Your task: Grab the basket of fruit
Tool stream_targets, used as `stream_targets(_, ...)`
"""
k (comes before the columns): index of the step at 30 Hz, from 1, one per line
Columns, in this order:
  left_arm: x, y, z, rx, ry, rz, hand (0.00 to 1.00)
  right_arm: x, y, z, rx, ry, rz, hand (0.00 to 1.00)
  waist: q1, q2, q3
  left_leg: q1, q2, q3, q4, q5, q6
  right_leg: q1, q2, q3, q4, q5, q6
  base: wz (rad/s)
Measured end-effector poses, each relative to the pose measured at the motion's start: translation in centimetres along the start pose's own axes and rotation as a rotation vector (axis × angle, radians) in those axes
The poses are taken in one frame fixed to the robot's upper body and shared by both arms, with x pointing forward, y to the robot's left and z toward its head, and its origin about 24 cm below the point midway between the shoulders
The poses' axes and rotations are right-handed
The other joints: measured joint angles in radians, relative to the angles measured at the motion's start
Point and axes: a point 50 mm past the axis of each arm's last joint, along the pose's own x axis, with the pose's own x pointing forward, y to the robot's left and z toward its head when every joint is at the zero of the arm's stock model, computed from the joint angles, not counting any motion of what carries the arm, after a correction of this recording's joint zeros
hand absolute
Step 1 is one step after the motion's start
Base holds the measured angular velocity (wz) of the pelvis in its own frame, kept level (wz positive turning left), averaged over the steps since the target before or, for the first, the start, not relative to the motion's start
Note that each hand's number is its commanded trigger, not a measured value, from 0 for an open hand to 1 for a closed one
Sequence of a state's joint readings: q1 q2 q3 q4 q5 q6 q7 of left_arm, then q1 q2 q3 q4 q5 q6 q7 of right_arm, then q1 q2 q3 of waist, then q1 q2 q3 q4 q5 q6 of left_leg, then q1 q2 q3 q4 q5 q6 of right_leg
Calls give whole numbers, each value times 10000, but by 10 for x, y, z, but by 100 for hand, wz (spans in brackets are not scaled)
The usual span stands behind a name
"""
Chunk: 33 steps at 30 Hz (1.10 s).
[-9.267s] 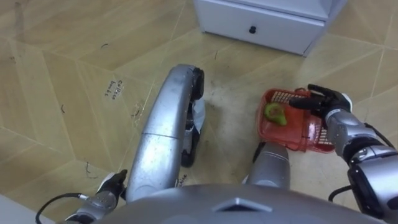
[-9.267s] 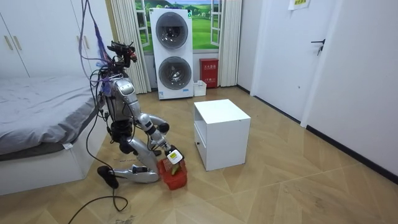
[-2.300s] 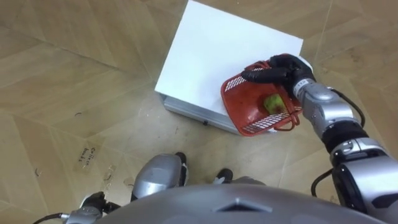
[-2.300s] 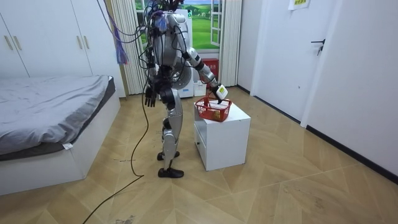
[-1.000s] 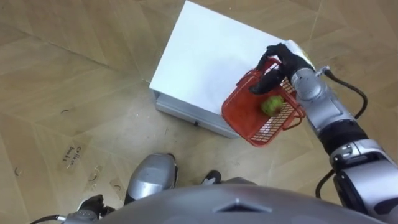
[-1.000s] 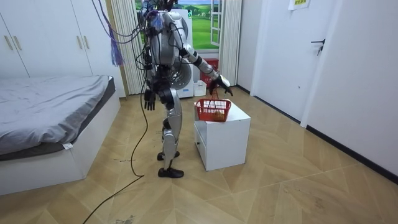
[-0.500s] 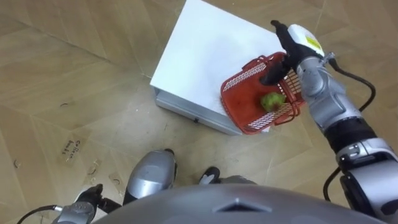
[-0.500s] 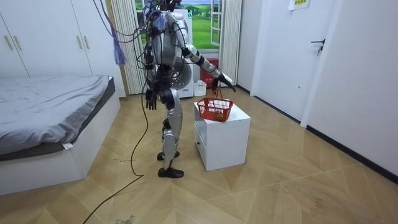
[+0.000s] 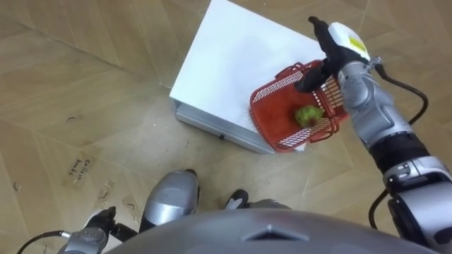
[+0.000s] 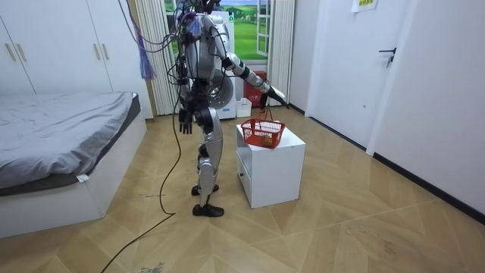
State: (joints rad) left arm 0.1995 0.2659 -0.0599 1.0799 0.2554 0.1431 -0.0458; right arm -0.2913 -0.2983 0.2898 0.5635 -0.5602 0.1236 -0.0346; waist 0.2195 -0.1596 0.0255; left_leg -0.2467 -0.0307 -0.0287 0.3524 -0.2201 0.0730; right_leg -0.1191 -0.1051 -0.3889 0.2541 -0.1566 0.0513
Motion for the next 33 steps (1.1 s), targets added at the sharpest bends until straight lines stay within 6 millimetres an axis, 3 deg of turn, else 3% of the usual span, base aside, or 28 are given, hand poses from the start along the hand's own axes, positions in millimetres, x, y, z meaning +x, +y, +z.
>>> stream_targets(3,0,0,-1,3,29,155,0,-4,-7,9,331,-529,-305,0,-70,-8,-6,145,3,41,-71,1,0,92,2,76,-6,0,0,-5)
stream_targets(7,-1,2,-5,-308,119,392,0,-21,-8,15,1612,-1280,-557,0,-154,-157,-115,458,-11,194,-267,1,1,415,24,166,-326,2,2,-9)
stream_targets(10,-1,0,-4,-421,39,447,0,-26,-12,14,2106,-1407,-711,0,-288,-141,-118,677,-4,251,-286,1,1,573,32,261,-347,2,2,-7)
stream_targets(13,0,-1,-3,-581,-38,417,0,-33,-16,13,2730,-1536,-857,0,-501,-32,-92,955,-3,245,-362,1,0,798,38,304,-361,1,3,-3)
stream_targets(18,0,-8,-3,-668,-34,234,0,-42,-22,23,3069,-2244,-488,0,-599,187,-175,1287,20,585,-658,3,4,840,37,669,-360,1,3,-22)
stream_targets(22,-1,-9,-3,-763,-64,240,0,-42,-24,24,4185,-2539,299,0,-762,220,-215,1385,55,780,-719,5,6,860,50,820,-354,1,3,-9)
stream_targets(28,-1,-8,-9,-1304,49,333,0,-50,-28,18,6039,-2964,994,0,-1022,216,-219,1649,58,855,-850,4,6,1048,90,1063,-495,2,4,-7)
stream_targets(33,-1,-7,-10,-1502,104,382,0,-63,-27,-4,6864,-2437,598,0,-1180,335,-181,1763,71,989,-887,2,3,1109,110,1152,-533,3,5,-5)
